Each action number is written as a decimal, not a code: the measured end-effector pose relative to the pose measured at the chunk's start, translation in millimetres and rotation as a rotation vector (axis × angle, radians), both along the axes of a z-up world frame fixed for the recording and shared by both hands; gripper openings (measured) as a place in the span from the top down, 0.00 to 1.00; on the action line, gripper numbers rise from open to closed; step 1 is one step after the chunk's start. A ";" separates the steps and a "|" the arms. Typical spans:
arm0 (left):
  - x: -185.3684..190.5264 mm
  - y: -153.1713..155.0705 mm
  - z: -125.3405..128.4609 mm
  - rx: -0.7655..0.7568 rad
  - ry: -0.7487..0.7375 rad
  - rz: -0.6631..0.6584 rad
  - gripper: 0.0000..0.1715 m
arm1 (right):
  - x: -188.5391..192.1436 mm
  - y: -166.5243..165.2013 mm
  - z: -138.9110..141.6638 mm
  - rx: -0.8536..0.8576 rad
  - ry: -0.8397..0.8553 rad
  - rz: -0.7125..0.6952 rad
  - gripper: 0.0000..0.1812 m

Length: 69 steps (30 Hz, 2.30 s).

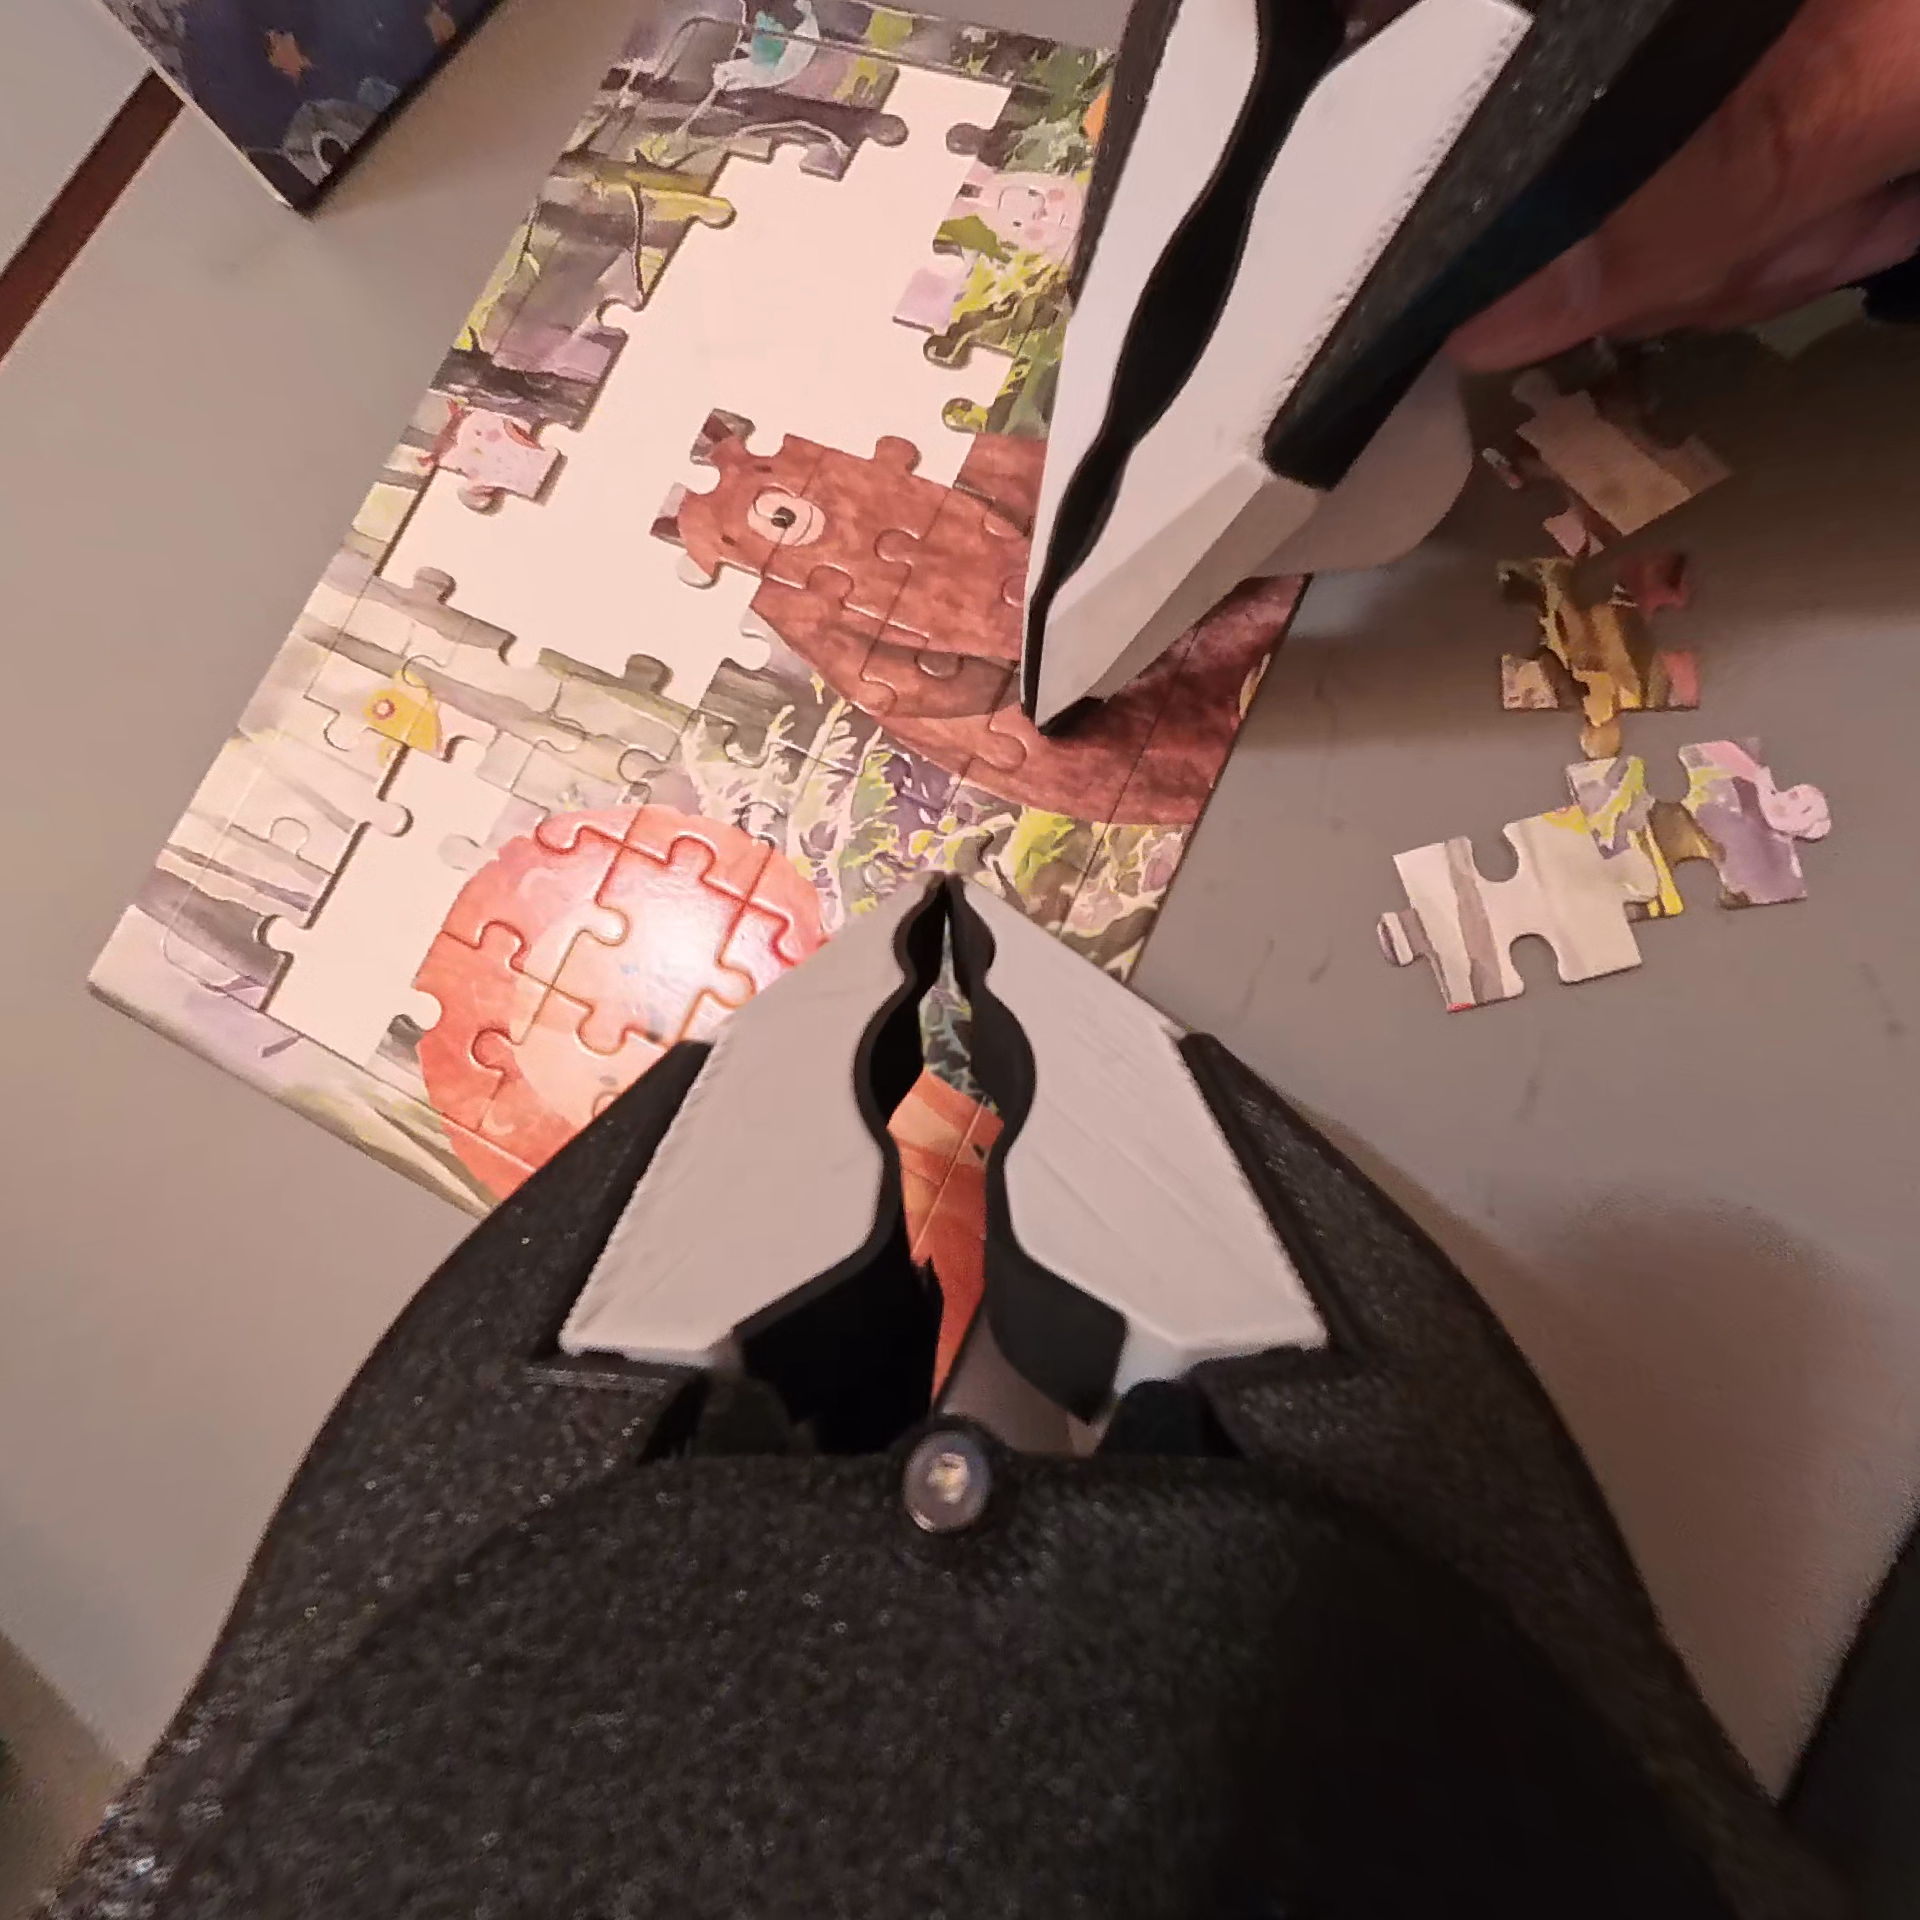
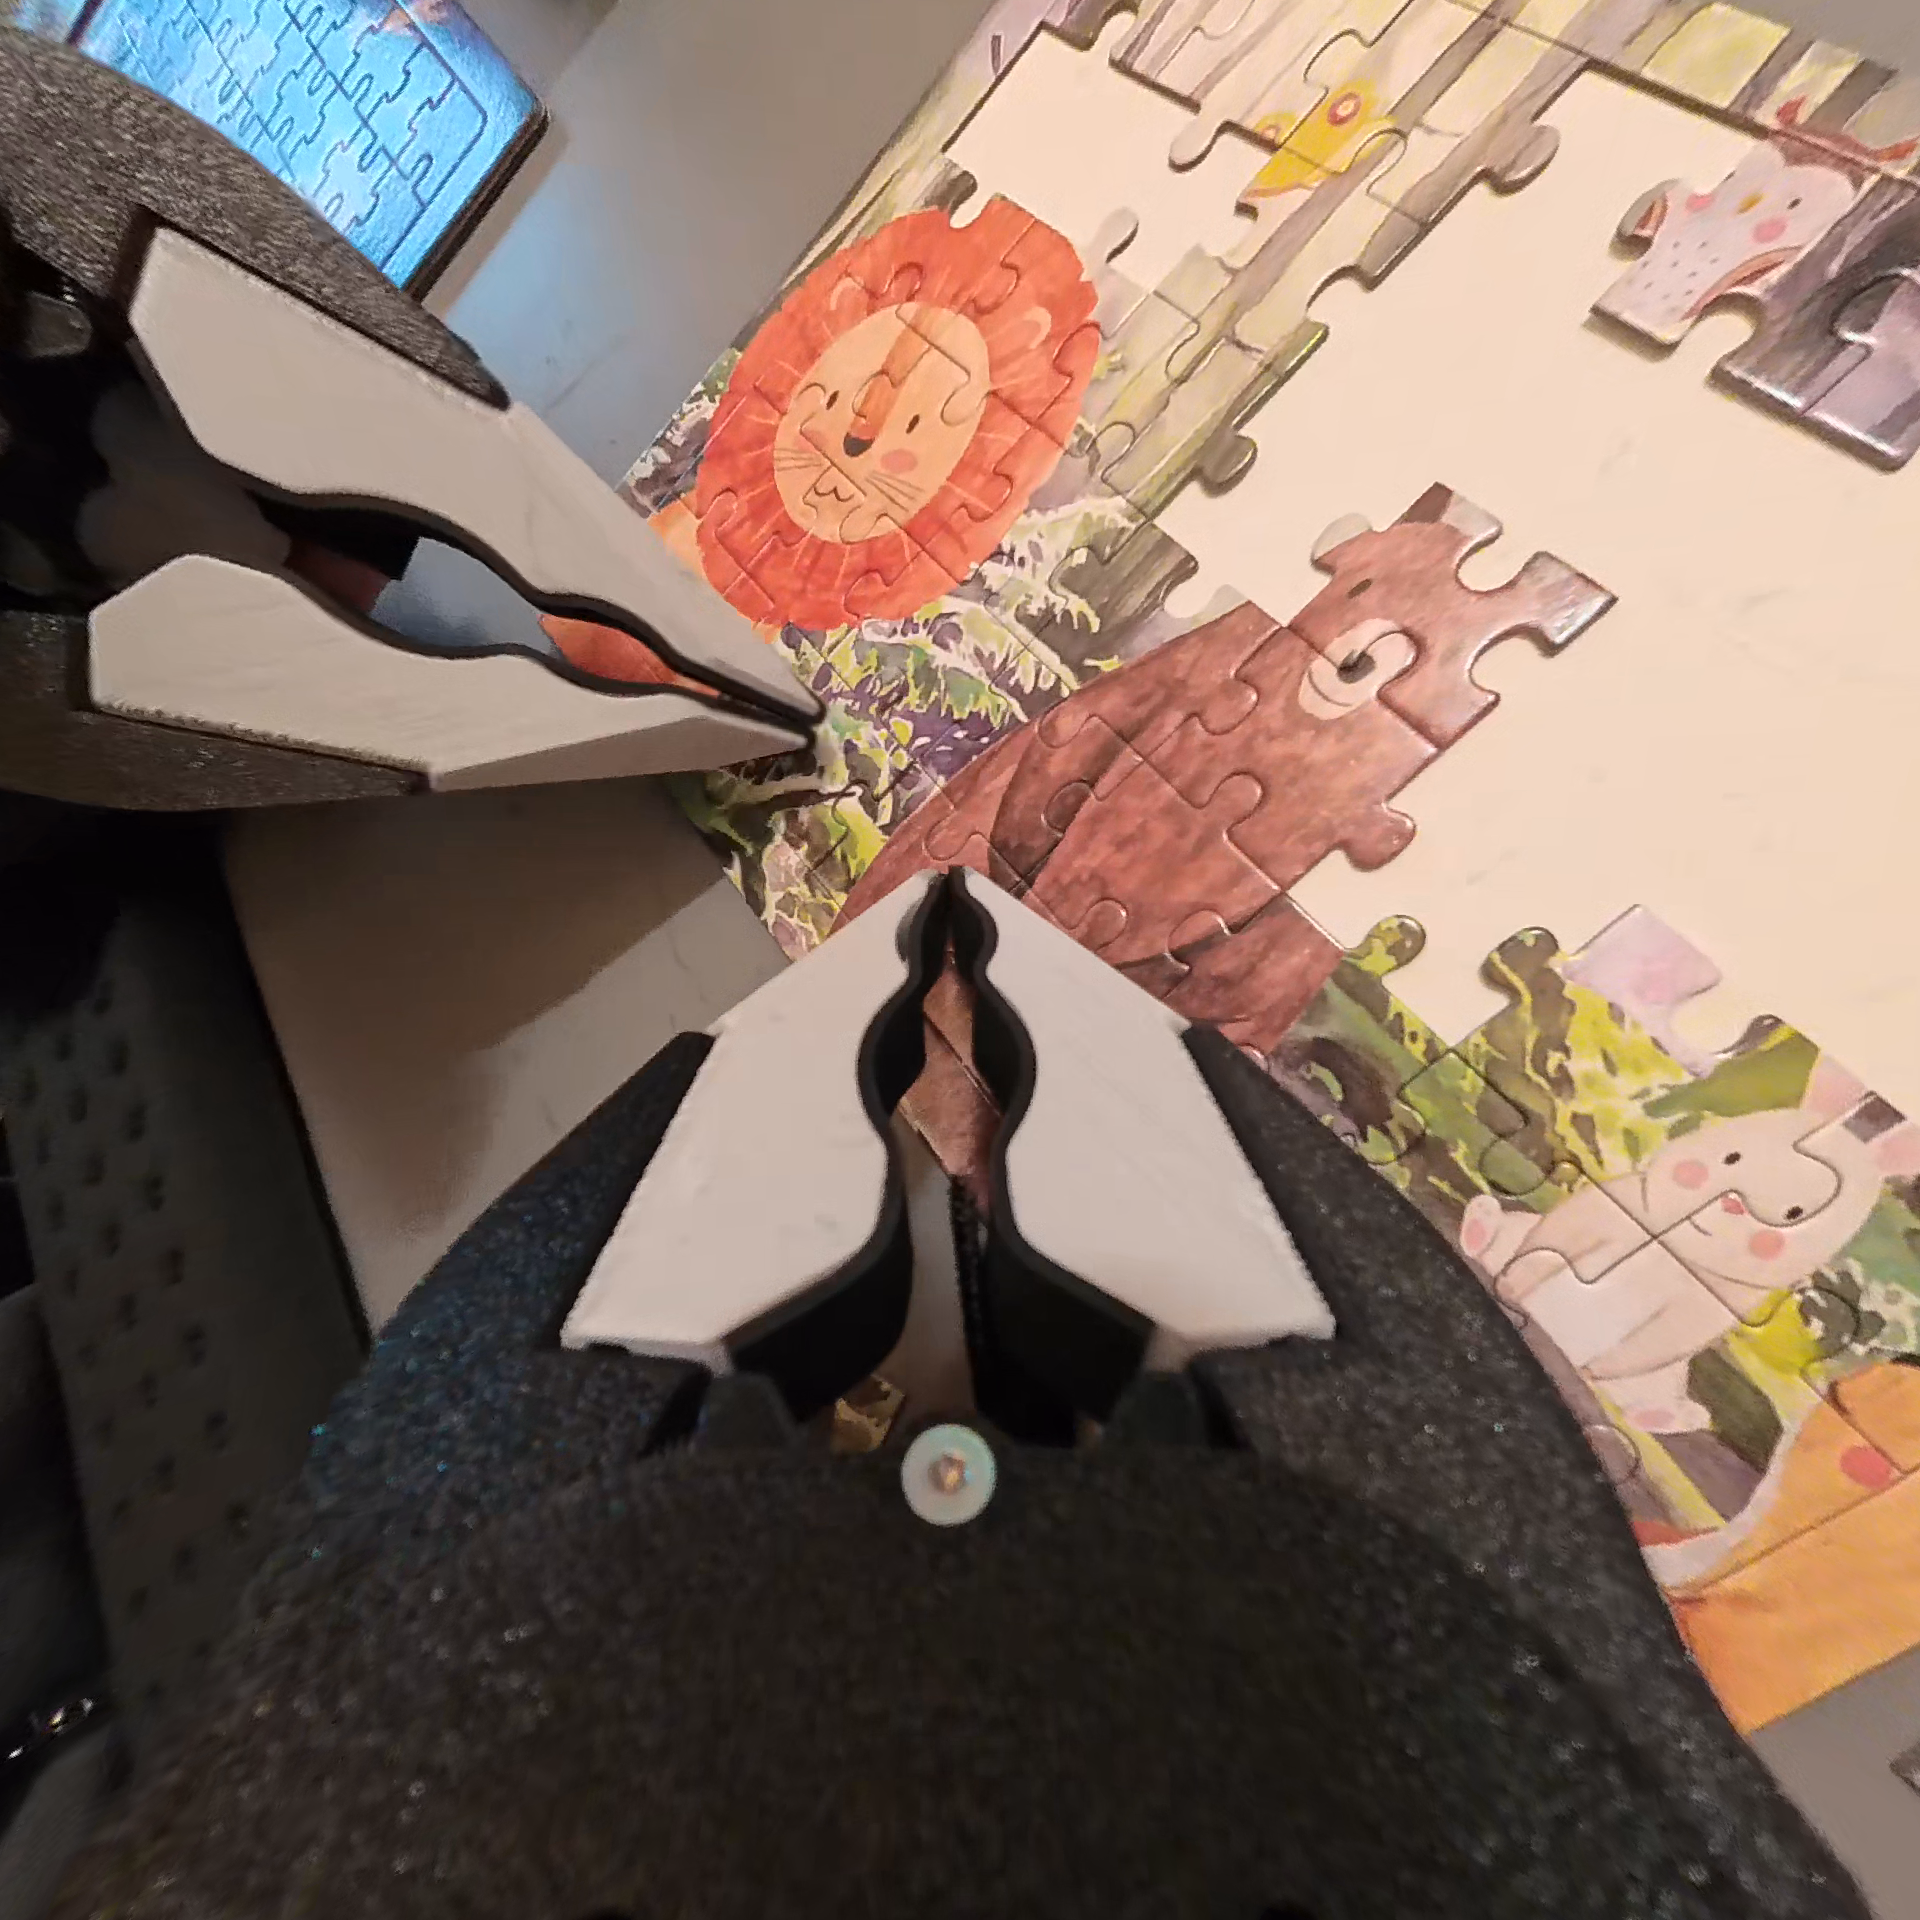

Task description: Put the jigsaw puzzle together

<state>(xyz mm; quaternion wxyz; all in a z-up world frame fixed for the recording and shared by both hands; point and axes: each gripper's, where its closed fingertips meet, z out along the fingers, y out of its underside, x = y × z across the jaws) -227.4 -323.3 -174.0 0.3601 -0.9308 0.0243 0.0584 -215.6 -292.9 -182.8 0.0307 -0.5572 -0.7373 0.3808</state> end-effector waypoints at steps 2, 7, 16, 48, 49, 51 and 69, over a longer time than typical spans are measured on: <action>1.3 0.3 -7.3 -0.036 -0.009 -0.001 1.00 | -0.1 -0.1 0.0 -0.006 -0.002 -0.002 1.00; 1.4 -0.4 0.9 -0.021 -0.006 0.007 1.00 | 0.1 0.1 -0.2 0.011 0.003 0.001 1.00; 7.7 -2.5 3.1 -0.015 -0.025 0.013 1.00 | 0.6 0.4 -0.3 0.016 0.002 0.001 1.00; -6.4 11.9 2.3 0.040 -0.085 0.097 1.00 | 0.4 -0.3 -0.7 0.033 -0.005 0.000 1.00; -9.3 7.8 0.5 0.026 -0.078 0.106 1.00 | 0.3 -0.3 -0.7 0.037 -0.006 0.000 1.00; -10.9 1.9 -8.2 0.002 -0.040 0.092 1.00 | 0.2 -0.4 -0.8 0.042 -0.006 0.002 1.00; 76.6 -60.3 28.8 0.099 -0.181 0.115 0.86 | 173.6 158.8 83.5 0.051 0.308 -0.402 0.85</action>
